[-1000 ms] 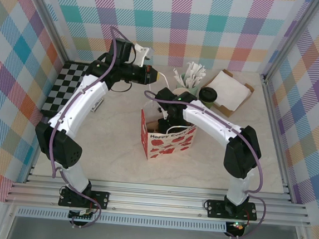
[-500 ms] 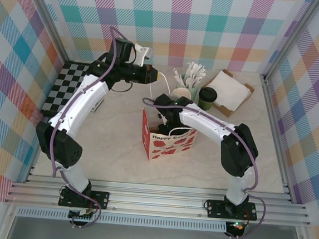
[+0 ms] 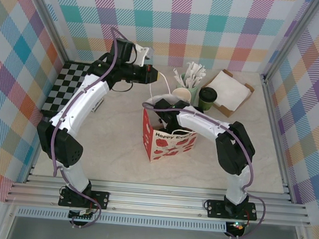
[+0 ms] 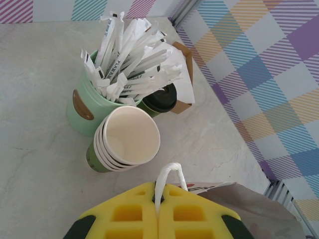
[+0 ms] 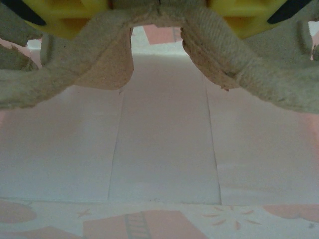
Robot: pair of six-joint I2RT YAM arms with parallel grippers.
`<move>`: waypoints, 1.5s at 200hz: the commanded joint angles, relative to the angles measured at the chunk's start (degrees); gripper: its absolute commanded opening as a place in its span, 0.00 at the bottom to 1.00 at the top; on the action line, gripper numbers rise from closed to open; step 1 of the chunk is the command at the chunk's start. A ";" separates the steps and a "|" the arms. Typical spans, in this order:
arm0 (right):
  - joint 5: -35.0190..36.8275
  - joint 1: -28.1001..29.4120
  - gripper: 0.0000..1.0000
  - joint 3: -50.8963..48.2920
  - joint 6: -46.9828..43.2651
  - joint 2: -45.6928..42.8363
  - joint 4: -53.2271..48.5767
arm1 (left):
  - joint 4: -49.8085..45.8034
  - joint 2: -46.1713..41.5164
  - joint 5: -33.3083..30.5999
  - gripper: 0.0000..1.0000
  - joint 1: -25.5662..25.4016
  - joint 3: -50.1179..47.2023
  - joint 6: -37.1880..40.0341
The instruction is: Pack the takeout coffee
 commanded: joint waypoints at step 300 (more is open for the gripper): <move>-0.67 0.48 0.24 -9.75 3.03 -7.19 6.70 | 0.26 -1.25 4.00 0.00 -1.53 0.29 7.59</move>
